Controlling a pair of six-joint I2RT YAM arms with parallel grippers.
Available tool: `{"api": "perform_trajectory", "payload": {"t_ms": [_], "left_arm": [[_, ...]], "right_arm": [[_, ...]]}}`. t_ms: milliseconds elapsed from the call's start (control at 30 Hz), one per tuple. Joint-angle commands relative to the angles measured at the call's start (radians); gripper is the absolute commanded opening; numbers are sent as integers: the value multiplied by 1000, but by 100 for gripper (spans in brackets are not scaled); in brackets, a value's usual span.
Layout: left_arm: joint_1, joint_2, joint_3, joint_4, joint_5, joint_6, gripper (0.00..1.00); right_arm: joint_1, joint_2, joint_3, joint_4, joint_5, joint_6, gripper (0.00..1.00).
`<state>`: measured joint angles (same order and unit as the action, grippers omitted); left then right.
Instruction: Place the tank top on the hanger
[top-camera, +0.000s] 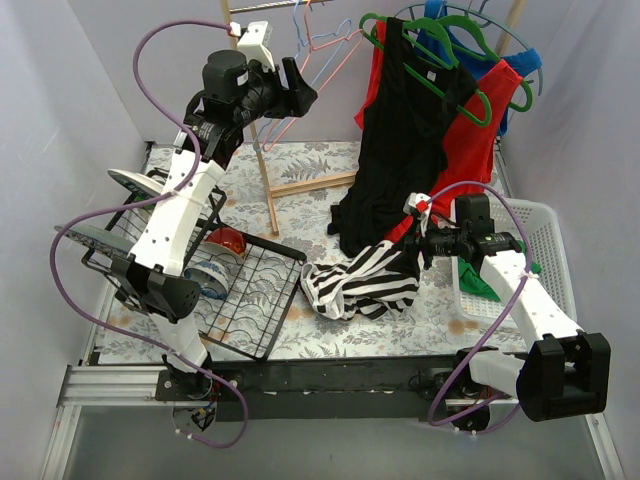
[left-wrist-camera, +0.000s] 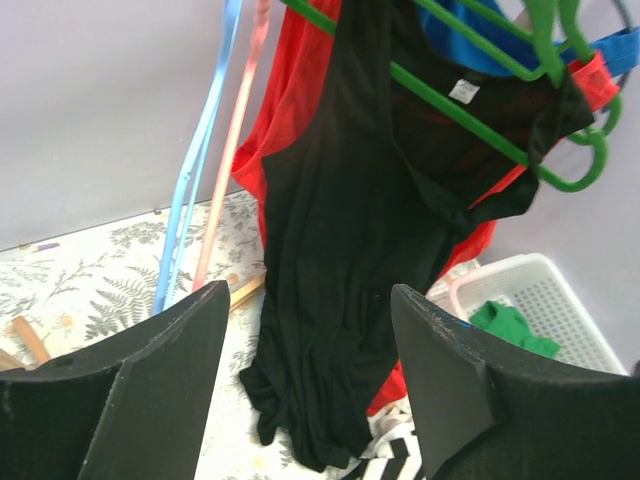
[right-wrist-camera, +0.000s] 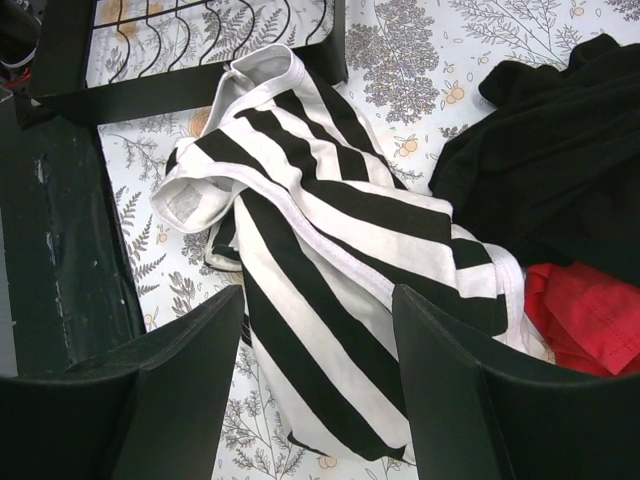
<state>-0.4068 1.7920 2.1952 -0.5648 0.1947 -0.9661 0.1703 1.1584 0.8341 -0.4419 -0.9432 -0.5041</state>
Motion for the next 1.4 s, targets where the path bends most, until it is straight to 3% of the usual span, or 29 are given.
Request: {"api": "perform_trajectory", "payload": {"t_ms": [0,633,1000,1167,1267,1333,1367], "left_arm": [[6,1,32,-3,-53,64,64],[6,20,-42,36,-109,175,61],[6,55,-9,46,-90,219,28],[6,66,-3,66,-52,239,23],[6,67,-3,83,-32,251,12],[6,66,-3,91,-31,257,0],[6,64,-3,98,-31,262,0]], "right_arm": [[-5,-14,-7,9,-49,-20,69],[-32,-11,-13,-9,-94,-40,69],[-41,-3,-10,-15,-109,-42,69],[-48,-2,-10,-18,-115,-43,69],[-49,1,-9,-23,-118,-44,69],[-51,1,-9,-23,-123,-44,69],[-51,1,-9,-24,-126,-44,69]]}}
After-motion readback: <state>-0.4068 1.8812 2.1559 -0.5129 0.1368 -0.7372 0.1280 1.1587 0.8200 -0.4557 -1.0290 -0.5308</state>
